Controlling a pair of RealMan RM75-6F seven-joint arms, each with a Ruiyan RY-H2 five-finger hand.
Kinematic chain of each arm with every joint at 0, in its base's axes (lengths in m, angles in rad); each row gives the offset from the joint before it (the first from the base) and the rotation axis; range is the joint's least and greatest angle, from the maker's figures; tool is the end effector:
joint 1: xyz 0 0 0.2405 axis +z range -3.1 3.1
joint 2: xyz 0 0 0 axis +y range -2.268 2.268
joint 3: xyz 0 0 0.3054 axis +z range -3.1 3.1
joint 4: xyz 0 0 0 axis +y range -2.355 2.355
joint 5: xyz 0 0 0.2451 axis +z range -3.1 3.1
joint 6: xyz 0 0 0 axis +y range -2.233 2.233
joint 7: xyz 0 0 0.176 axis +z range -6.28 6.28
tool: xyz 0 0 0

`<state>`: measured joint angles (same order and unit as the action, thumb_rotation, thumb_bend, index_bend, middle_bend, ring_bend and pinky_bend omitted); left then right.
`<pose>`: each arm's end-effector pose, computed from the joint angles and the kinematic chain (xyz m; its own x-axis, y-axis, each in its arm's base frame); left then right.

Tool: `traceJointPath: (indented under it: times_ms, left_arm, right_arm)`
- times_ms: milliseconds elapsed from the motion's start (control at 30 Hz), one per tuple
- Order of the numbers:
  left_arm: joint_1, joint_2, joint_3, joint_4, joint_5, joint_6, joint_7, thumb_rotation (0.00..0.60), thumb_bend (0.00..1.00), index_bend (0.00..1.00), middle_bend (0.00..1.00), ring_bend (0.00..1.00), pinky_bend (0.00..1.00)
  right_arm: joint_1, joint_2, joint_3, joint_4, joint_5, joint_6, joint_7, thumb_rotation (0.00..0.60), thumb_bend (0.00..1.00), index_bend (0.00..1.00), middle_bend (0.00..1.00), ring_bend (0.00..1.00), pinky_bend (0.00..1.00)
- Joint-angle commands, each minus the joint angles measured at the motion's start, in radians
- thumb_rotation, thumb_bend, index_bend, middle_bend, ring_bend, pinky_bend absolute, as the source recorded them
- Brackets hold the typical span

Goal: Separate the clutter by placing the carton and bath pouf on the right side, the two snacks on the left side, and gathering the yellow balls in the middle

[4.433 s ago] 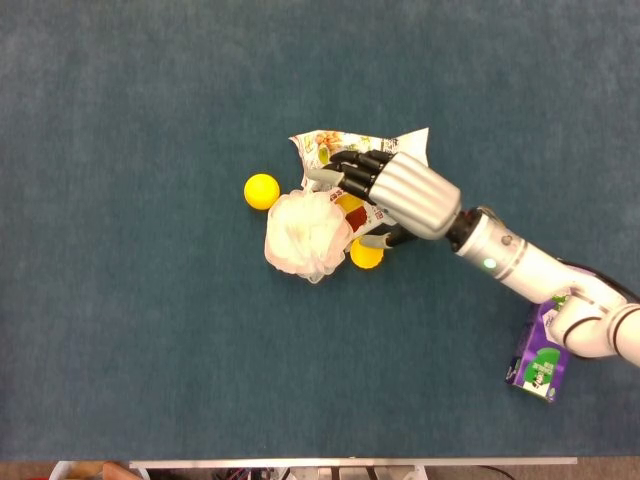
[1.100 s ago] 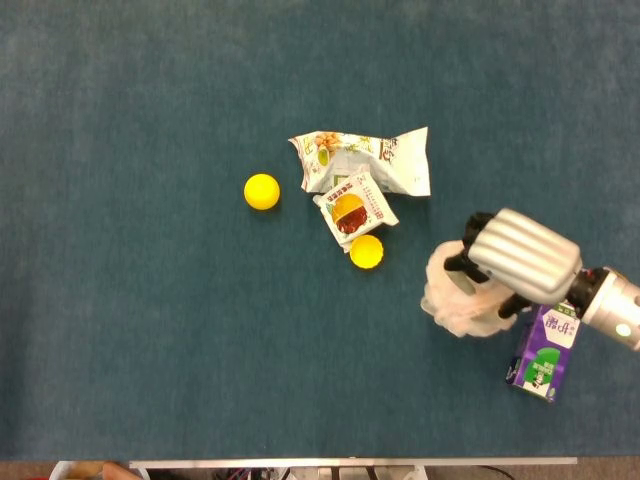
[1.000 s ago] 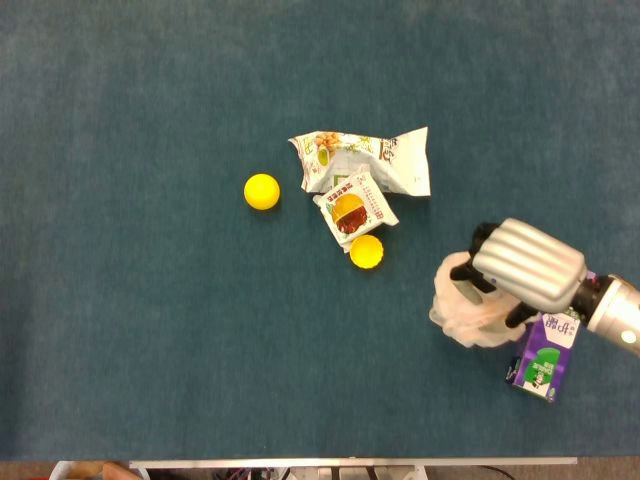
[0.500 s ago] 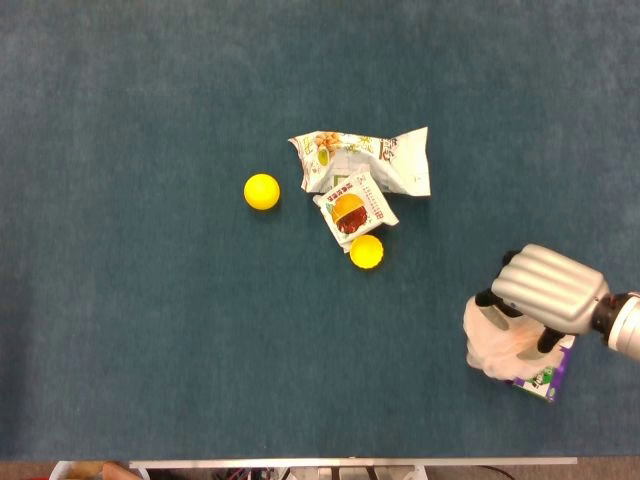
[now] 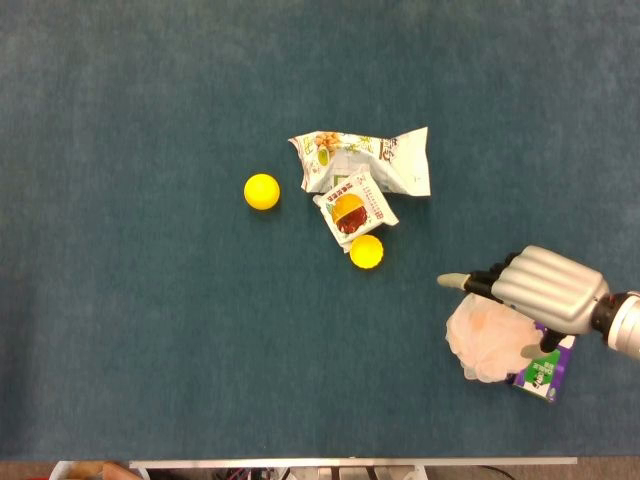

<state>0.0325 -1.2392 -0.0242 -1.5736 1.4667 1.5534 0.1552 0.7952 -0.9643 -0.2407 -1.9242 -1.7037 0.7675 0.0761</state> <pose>-0.3905 0.1684 0.1150 0.4624 0.0243 0.8863 0.8773 0.1322 -0.4613 -0.2119 -0.2672 0.0350 0.6705 -0.5403 0.5085 -0.7000 -0.6878 0.1923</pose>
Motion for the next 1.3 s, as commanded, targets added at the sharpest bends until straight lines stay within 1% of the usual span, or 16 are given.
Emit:
traceJointPath:
  times_ms: [33, 233, 300, 433, 533, 633, 733, 867, 967, 1133, 1300]
  left_arm:
    - [-0.002, 0.003, 0.001, -0.01, 0.009, 0.003, 0.003, 0.6, 0.45, 0.32, 0.15, 0.09, 0.2]
    - [-0.013, 0.013, 0.003, -0.044, 0.038, 0.007, 0.005, 0.6, 0.45, 0.31, 0.14, 0.09, 0.2]
    - [-0.025, 0.02, -0.002, -0.06, 0.053, 0.004, 0.008, 0.6, 0.45, 0.31, 0.14, 0.09, 0.2]
    - [-0.069, 0.04, -0.023, -0.107, 0.074, -0.03, -0.003, 0.6, 0.45, 0.31, 0.14, 0.09, 0.2]
    - [-0.121, 0.062, -0.037, -0.149, 0.095, -0.085, -0.002, 0.6, 0.45, 0.31, 0.14, 0.09, 0.2]
    - [-0.189, 0.073, -0.053, -0.176, 0.118, -0.157, -0.006, 0.6, 0.45, 0.3, 0.14, 0.09, 0.2]
    - [-0.256, 0.073, -0.066, -0.194, 0.106, -0.253, -0.058, 0.6, 0.45, 0.3, 0.13, 0.09, 0.2]
    - [-0.35, 0.054, -0.074, -0.186, 0.094, -0.39, -0.141, 0.6, 0.45, 0.29, 0.13, 0.08, 0.2]
    - [-0.412, 0.016, -0.073, -0.15, 0.099, -0.468, -0.19, 0.6, 0.45, 0.29, 0.12, 0.08, 0.19]
    - [-0.498, -0.055, -0.066, -0.093, 0.102, -0.568, -0.268, 0.6, 0.45, 0.29, 0.12, 0.07, 0.19]
    - [-0.566, -0.097, -0.062, -0.062, 0.106, -0.638, -0.302, 0.6, 0.45, 0.29, 0.12, 0.07, 0.19]
  right_arm:
    - [-0.006, 0.007, 0.006, -0.003, -0.018, 0.018, 0.018, 0.6, 0.0, 0.0, 0.21, 0.35, 0.43]
    - [-0.031, 0.014, 0.028, 0.008, -0.045, 0.084, 0.039, 0.6, 0.0, 0.0, 0.17, 0.34, 0.43]
    - [-0.054, 0.002, 0.05, 0.026, -0.041, 0.134, 0.036, 0.6, 0.0, 0.0, 0.18, 0.34, 0.43]
    - [-0.103, -0.046, 0.104, 0.092, -0.036, 0.253, 0.027, 0.6, 0.0, 0.01, 0.22, 0.32, 0.43]
    - [-0.137, -0.094, 0.156, 0.164, -0.033, 0.355, 0.009, 0.6, 0.0, 0.05, 0.25, 0.31, 0.43]
    - [-0.166, -0.141, 0.216, 0.24, -0.013, 0.442, -0.044, 0.6, 0.0, 0.06, 0.25, 0.27, 0.39]
    - [-0.183, -0.176, 0.274, 0.303, 0.013, 0.507, -0.104, 0.6, 0.0, 0.06, 0.25, 0.25, 0.34]
    - [-0.19, -0.206, 0.326, 0.369, 0.046, 0.545, -0.156, 0.6, 0.0, 0.06, 0.25, 0.23, 0.31]
    - [-0.189, -0.215, 0.355, 0.396, 0.084, 0.542, -0.149, 0.6, 0.0, 0.06, 0.25, 0.22, 0.31]
    - [-0.187, -0.213, 0.389, 0.42, 0.13, 0.532, -0.127, 0.6, 0.0, 0.07, 0.25, 0.22, 0.31]
    - [-0.189, -0.207, 0.407, 0.438, 0.162, 0.518, -0.107, 0.6, 0.0, 0.07, 0.25, 0.22, 0.31]
